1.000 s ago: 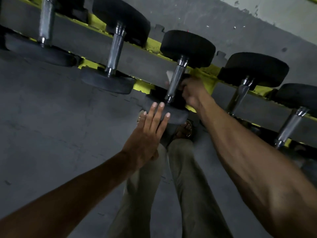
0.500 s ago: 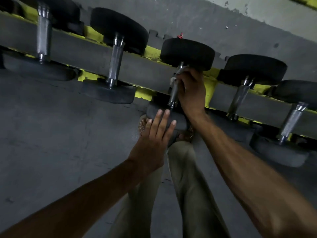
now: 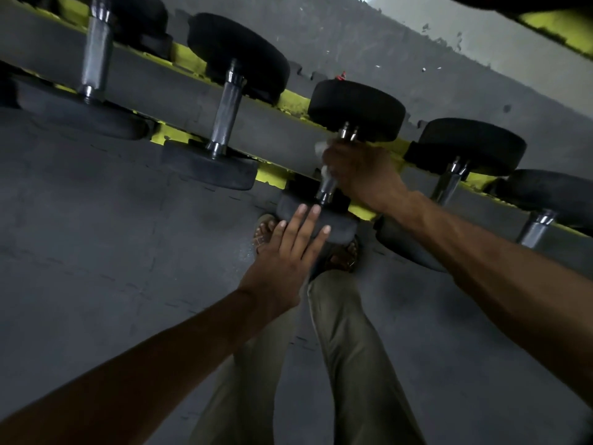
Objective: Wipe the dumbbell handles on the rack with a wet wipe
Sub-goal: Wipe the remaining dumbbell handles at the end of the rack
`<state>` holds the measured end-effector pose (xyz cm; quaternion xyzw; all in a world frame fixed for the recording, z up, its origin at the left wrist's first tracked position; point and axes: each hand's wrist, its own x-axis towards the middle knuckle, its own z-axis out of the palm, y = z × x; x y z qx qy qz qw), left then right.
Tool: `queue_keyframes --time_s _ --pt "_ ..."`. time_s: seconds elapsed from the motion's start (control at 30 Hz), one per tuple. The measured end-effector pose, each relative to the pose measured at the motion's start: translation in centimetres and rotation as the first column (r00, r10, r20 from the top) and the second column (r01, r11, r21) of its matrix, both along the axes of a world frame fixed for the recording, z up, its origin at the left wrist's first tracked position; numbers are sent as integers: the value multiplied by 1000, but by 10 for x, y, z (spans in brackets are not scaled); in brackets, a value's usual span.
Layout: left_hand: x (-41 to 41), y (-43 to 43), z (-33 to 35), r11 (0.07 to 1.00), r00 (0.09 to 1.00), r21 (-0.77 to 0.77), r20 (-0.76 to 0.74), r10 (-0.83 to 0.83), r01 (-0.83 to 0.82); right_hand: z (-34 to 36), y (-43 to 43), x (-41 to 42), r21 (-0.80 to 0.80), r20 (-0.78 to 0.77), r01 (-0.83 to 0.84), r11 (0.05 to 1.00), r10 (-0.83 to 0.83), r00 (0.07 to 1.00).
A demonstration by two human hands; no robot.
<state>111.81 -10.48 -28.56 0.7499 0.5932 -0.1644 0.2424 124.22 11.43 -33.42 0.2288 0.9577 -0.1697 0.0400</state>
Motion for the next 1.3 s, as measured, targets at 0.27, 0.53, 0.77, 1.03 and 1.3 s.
queue_keyframes --time_s 0.27,0.53,0.77,1.03,1.3 --pt "6 2 7 1000 998 -11 -59 -13 12 20 28 -46 -149 399 -109 983 161 903" --pt "15 5 14 998 989 -55 -146 -27 19 26 -16 -82 -408 610 -50 912 313 728" --pt "21 2 10 999 980 -39 -200 -7 -1 13 -11 -26 -74 291 -498 864 496 818" --pt "26 4 14 999 969 -52 -246 -14 1 -8 -31 15 -26 -81 -63 998 61 995" --pt "28 4 12 1000 973 -29 -230 -11 5 -39 -46 10 -646 315 750 141 -846 430"
